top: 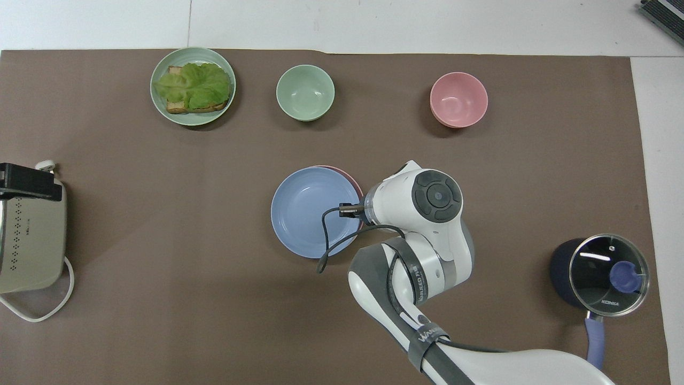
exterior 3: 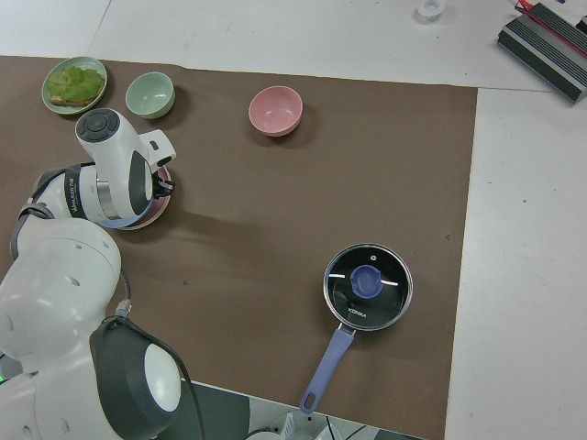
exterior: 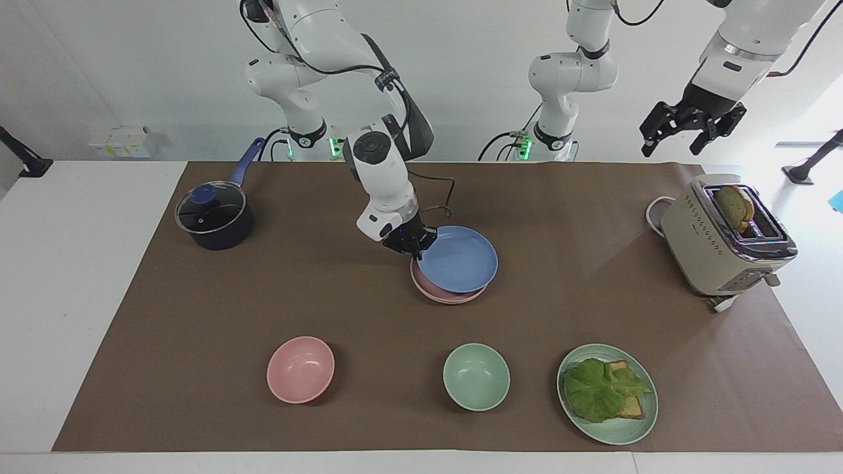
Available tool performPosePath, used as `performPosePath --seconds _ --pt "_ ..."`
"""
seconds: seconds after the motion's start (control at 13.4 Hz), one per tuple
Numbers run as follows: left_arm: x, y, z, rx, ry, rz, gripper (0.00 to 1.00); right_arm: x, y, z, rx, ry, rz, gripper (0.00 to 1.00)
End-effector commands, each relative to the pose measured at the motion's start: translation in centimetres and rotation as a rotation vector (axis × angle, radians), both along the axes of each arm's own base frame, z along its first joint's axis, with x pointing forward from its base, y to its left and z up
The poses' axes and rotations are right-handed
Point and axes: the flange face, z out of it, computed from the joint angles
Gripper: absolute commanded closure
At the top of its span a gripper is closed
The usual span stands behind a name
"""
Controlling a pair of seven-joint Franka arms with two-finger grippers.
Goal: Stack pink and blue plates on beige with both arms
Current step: 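Open the right gripper and release the blue plate on the stack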
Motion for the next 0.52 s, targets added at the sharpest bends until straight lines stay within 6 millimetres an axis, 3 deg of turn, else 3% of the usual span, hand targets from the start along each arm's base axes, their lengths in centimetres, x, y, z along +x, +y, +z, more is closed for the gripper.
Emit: performPosePath --seconds 0.0,0.07,0.15,0.22,0.3,0.37,0.45 --pt "-0.31 0.23 0.13 0.014 0.008 -0.008 0.00 0.39 -1.02 -0.77 0.014 -0.005 0.014 1.00" --pt "-0.31 0.23 0.20 0.014 0.007 -0.008 0.00 0.44 -1.10 -0.77 0.014 -0.005 0.015 1.00" --pt "-0.31 0.15 0.13 0.014 0.008 -0.009 0.00 0.52 -1.16 -0.71 0.015 -0.007 0.015 0.93" --pt "-0.31 0.23 0.13 0.014 0.008 -0.008 0.00 0.56 -1.14 -0.73 0.015 -0.007 0.015 0.61" --pt "-0.31 0.23 0.13 0.014 0.008 -0.008 0.00 0.59 -1.22 -0.75 0.014 -0.006 0.014 0.17" --pt "-0.31 0.23 0.13 0.014 0.008 -0.008 0.00 0.61 -1.21 -0.69 0.010 -0.008 0.017 0.00" --pt "-0.31 0.23 0.13 0.014 0.008 -0.008 0.00 0.81 -1.21 -0.61 0.007 -0.013 0.021 0.00"
